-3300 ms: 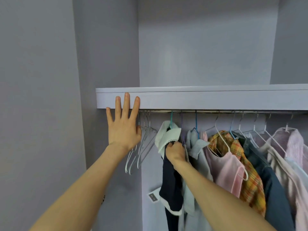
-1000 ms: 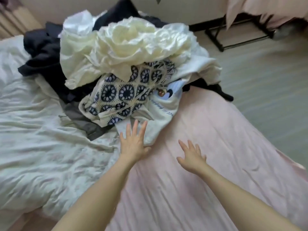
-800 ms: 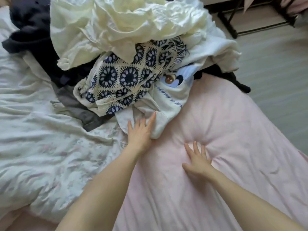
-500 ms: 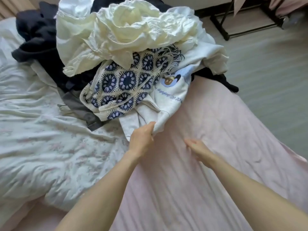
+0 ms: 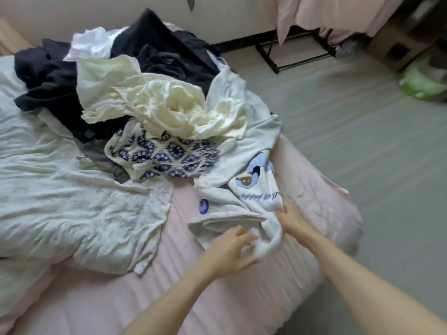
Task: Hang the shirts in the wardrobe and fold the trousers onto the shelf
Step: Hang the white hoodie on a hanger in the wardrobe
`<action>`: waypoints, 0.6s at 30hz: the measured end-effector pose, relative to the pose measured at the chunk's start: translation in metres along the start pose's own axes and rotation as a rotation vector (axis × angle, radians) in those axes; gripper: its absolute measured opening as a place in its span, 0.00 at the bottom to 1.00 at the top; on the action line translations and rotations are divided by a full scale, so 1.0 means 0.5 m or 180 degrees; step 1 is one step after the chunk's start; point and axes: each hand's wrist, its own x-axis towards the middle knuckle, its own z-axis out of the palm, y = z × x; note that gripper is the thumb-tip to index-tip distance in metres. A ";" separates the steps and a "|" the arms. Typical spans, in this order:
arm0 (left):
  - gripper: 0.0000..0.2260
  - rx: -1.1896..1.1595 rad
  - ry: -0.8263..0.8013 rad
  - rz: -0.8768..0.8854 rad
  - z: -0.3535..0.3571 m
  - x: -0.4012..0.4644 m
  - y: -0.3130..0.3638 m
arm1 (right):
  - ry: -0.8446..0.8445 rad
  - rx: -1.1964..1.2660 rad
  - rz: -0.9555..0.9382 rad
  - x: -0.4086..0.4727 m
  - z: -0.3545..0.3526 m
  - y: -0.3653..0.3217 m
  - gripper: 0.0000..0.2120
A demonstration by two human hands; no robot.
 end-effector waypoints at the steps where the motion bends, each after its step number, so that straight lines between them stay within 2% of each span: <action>1: 0.19 -0.0063 0.0112 0.0060 -0.003 0.003 0.017 | 0.0122 -0.0294 -0.0083 -0.022 -0.030 0.013 0.15; 3: 0.20 -0.0027 0.0396 0.0168 -0.014 0.027 0.059 | 0.0245 -0.0947 -0.0178 -0.071 -0.100 0.028 0.12; 6: 0.31 0.0297 0.0595 0.0345 -0.039 0.084 0.122 | 0.0096 -0.1899 -0.0466 -0.144 -0.200 0.022 0.08; 8: 0.39 0.0593 0.0422 0.0653 -0.051 0.134 0.193 | 0.0249 -0.2369 -0.0671 -0.213 -0.283 0.014 0.05; 10: 0.43 0.0693 0.0242 0.0937 -0.062 0.170 0.263 | 0.0376 -0.2640 -0.0928 -0.270 -0.346 -0.006 0.08; 13: 0.45 0.0637 -0.0068 0.1663 -0.066 0.221 0.449 | 0.1096 -0.2925 -0.1610 -0.404 -0.475 -0.029 0.10; 15: 0.36 0.0585 -0.0274 0.1846 -0.053 0.238 0.543 | 0.1666 -0.2818 -0.2030 -0.464 -0.527 -0.038 0.08; 17: 0.13 0.0224 -0.0305 0.1886 -0.033 0.238 0.637 | 0.2485 -0.2478 -0.2161 -0.509 -0.575 -0.031 0.05; 18: 0.06 -0.0055 -0.0304 0.1839 -0.019 0.235 0.681 | 0.2940 -0.2111 -0.2013 -0.531 -0.600 -0.018 0.06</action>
